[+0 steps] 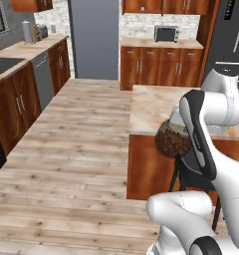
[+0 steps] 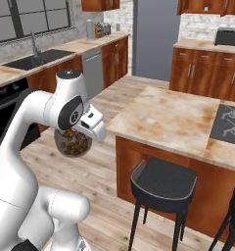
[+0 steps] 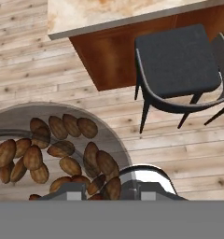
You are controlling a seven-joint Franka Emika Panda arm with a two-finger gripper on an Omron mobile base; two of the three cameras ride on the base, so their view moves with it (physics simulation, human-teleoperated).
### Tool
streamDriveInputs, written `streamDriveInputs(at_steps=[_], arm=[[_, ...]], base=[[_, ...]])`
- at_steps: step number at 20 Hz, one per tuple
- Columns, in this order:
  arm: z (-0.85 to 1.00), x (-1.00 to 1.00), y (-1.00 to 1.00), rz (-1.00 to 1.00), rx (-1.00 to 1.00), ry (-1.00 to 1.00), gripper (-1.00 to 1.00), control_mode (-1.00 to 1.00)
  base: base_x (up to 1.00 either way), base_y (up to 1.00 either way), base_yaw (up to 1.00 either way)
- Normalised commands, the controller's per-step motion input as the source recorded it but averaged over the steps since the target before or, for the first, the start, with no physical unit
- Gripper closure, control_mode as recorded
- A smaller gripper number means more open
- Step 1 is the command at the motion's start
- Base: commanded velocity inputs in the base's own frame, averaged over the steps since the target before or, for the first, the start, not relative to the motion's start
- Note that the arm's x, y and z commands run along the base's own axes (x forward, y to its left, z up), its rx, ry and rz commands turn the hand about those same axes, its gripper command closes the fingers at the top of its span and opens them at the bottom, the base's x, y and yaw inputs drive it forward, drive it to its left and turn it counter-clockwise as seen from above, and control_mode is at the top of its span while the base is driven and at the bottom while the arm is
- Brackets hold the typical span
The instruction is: Pick the jar and candle from the dining table and place them in the open cabinet. Close the cabinet after placing the objects.
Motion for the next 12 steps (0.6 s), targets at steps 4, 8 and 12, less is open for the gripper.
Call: streamDriveInputs(at_steps=[4, 8, 12], arm=[[0.00, 0.00, 0.00, 0.00, 0.00, 0.00, 1.00, 1.00], [0.00, 0.00, 0.00, 0.00, 0.00, 0.00, 1.00, 1.00], [0.00, 0.00, 0.00, 0.00, 0.00, 0.00, 1.00, 1.00]], base=[[0.33, 0.56, -0.06], [0.34, 0.54, -0.08], [0.34, 0.53, -0.08]])
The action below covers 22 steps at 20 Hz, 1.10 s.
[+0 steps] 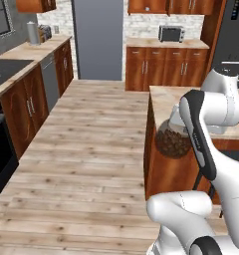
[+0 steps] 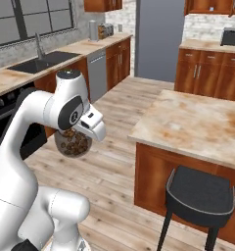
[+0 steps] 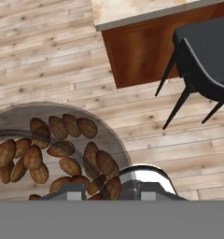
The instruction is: Pick the jar and candle from the dining table and place them in the open cabinet. Close the cabinet after placing the objects.
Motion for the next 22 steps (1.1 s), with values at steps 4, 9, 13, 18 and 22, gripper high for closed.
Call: streamDriveInputs(at_steps=[4, 9, 13, 18, 22], arm=[[0.00, 0.00, 0.00, 0.00, 0.00, 0.00, 1.00, 1.00], [0.00, 0.00, 0.00, 0.00, 0.00, 0.00, 1.00, 1.00], [0.00, 0.00, 0.00, 0.00, 0.00, 0.00, 1.00, 1.00], [0.00, 0.00, 0.00, 0.00, 0.00, 0.00, 1.00, 1.00], [0.00, 0.00, 0.00, 0.00, 0.00, 0.00, 1.00, 1.00]], base=[[0.35, 0.45, -0.10], [0.36, 0.25, -0.08], [0.36, 0.16, -0.02], [0.45, 0.06, 0.00], [0.61, 0.00, 0.00]])
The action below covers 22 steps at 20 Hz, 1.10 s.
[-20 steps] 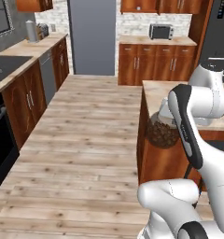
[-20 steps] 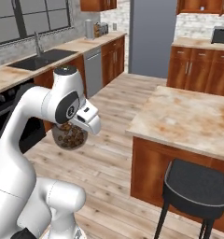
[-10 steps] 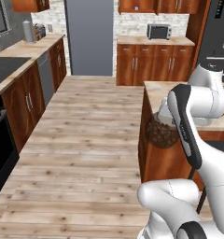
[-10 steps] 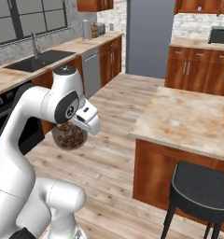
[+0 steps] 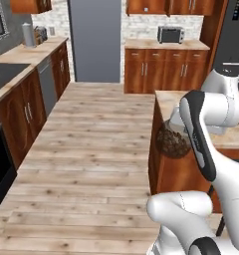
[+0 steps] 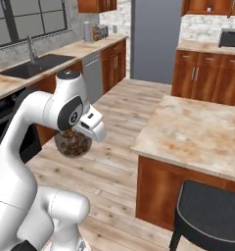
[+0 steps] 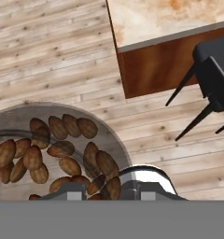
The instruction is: Pick the jar and candle from the dining table and place them in the open cabinet. Close the cabinet after placing the objects.
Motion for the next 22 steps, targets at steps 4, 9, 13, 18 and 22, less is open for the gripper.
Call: streamDriveInputs(at_steps=[4, 9, 13, 18, 22], arm=[[0.00, 0.00, 0.00, 0.00, 0.00, 0.00, 1.00, 1.00], [0.00, 0.00, 0.00, 0.00, 0.00, 0.00, 1.00, 1.00], [0.00, 0.00, 0.00, 0.00, 0.00, 0.00, 1.00, 1.00], [0.00, 0.00, 0.00, 0.00, 0.00, 0.00, 1.00, 1.00], [0.00, 0.00, 0.00, 0.00, 0.00, 0.00, 1.00, 1.00]], base=[[0.64, 0.00, 0.00], [0.58, 0.26, -0.11], [0.50, 0.41, -0.02], [0.41, 0.48, 0.00], [0.39, 0.48, 0.00]])
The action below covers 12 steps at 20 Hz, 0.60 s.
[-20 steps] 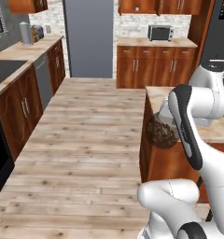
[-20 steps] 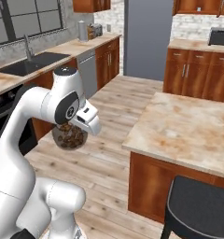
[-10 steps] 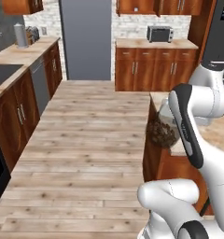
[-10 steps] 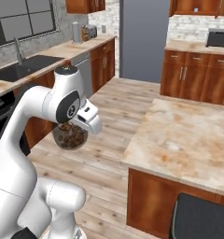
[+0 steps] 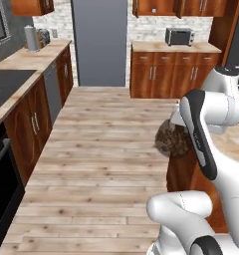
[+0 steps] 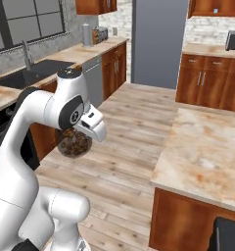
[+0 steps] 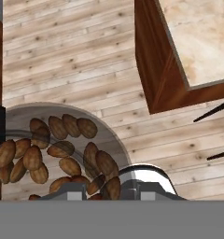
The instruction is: Pick the jar and candle from the dining table and place them in the open cabinet. Close the cabinet after placing the objects.
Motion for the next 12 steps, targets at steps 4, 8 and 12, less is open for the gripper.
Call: streamDriveInputs(at_steps=[4, 8, 12], arm=[[0.00, 0.00, 0.00, 0.00, 0.00, 0.00, 1.00, 1.00], [0.00, 0.00, 0.00, 0.00, 0.00, 0.00, 1.00, 1.00], [0.00, 0.00, 0.00, 0.00, 0.00, 0.00, 1.00, 1.00]], base=[[0.49, 0.26, 0.00], [0.50, 0.00, 0.00], [0.51, 0.00, 0.00]])
